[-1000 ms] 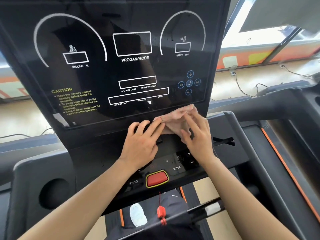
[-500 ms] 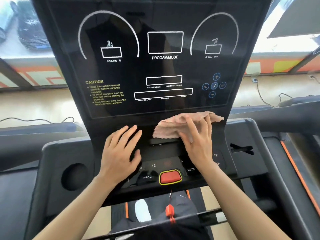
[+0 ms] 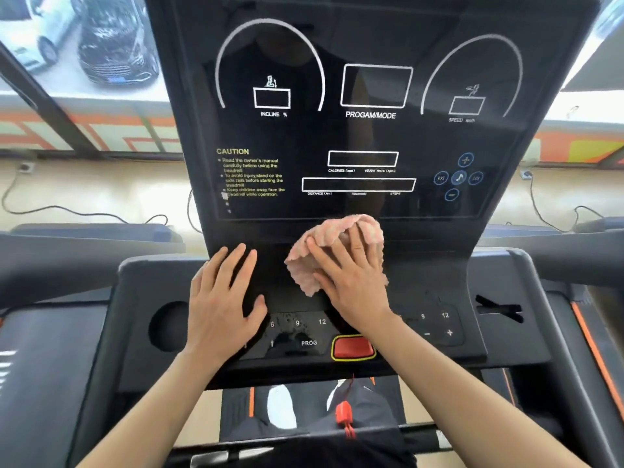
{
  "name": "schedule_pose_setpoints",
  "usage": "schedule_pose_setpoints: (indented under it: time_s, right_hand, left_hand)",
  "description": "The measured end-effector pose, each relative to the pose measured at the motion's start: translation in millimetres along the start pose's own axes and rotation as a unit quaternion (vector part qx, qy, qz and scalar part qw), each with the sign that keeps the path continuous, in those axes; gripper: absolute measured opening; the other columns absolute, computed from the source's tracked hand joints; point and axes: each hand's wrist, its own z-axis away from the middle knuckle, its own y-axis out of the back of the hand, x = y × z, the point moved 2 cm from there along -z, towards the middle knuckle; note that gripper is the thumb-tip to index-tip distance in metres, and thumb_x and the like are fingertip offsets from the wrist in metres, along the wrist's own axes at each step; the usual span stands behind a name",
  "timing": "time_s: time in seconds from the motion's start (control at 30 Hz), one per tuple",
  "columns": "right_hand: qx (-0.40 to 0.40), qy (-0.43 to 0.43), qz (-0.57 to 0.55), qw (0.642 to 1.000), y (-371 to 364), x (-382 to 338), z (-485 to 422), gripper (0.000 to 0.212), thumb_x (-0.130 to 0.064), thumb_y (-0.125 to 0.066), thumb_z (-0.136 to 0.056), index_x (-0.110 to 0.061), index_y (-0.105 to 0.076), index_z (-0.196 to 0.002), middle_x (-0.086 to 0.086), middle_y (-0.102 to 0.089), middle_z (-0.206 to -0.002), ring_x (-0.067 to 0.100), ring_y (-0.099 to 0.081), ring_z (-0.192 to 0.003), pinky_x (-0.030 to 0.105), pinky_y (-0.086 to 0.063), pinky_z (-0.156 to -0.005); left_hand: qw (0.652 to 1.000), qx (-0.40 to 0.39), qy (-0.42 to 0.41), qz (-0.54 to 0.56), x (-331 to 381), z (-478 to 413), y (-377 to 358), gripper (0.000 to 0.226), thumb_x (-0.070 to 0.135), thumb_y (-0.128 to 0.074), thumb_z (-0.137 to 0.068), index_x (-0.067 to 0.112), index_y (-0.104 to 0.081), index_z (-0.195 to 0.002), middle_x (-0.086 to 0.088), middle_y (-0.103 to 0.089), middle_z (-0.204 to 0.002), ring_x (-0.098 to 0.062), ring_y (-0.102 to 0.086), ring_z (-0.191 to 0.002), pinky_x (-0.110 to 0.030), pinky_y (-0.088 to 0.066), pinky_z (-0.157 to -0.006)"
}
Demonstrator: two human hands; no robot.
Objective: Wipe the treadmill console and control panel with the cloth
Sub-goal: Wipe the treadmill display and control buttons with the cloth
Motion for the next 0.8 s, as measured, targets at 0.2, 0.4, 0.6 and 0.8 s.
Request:
schedule_pose_setpoints:
  time_s: [0.2, 0.4, 0.6, 0.8]
  right_hand:
    - [-0.04, 0.085, 0.053, 0.994, 2, -11, -24, 0.076, -0.027, -0.063, -0.096, -0.034, -0.024, -0.16, -0.001, -0.034, -0.163, 0.037, -0.01, -0.155, 0.058, 0.011, -0.124]
    - [-0.112, 0.206, 0.055, 0.971, -12, -51, -42, 0.079, -0.028, -0.062, -0.09, -0.03, -0.026, -0.16, 0.0, -0.03, -0.165, 0.035, -0.014, -0.156, 0.055, 0.014, -0.123]
    - [-0.069, 0.219, -0.166, 0.959, 4, -51, -46, 0.045, -0.012, -0.077, -0.083, -0.025, -0.071, -0.126, 0.01, -0.057, -0.148, 0.036, -0.042, -0.145, 0.06, -0.018, -0.124]
    - [0.061, -0.055, -0.207, 0.975, 32, -3, 19, 0.023, -0.013, -0.069, -0.092, -0.013, -0.076, -0.114, 0.002, -0.071, -0.122, 0.027, -0.063, -0.111, 0.048, -0.054, -0.089]
  left_hand:
    - [0.994, -0.043, 0.072, 0.069, -1, 20, -12, 0.065, 0.045, -0.052, -0.091, 0.01, -0.056, -0.145, -0.006, -0.048, -0.157, -0.029, -0.051, -0.134, -0.047, -0.052, -0.102]
    - [0.97, -0.088, 0.094, 0.207, -17, 33, -12, 0.067, 0.045, -0.056, -0.09, 0.018, -0.051, -0.151, 0.01, -0.037, -0.165, -0.011, -0.047, -0.142, -0.031, -0.041, -0.113]
    - [0.98, 0.066, 0.074, 0.174, -20, 37, 4, 0.032, 0.022, -0.062, -0.089, 0.007, -0.073, -0.116, -0.005, -0.069, -0.121, -0.022, -0.063, -0.113, -0.044, -0.054, -0.095]
    - [0.987, -0.015, -0.111, 0.116, 16, 14, -5, 0.057, 0.029, -0.066, -0.094, 0.017, -0.054, -0.149, -0.008, -0.041, -0.163, -0.03, -0.038, -0.152, -0.047, -0.032, -0.124]
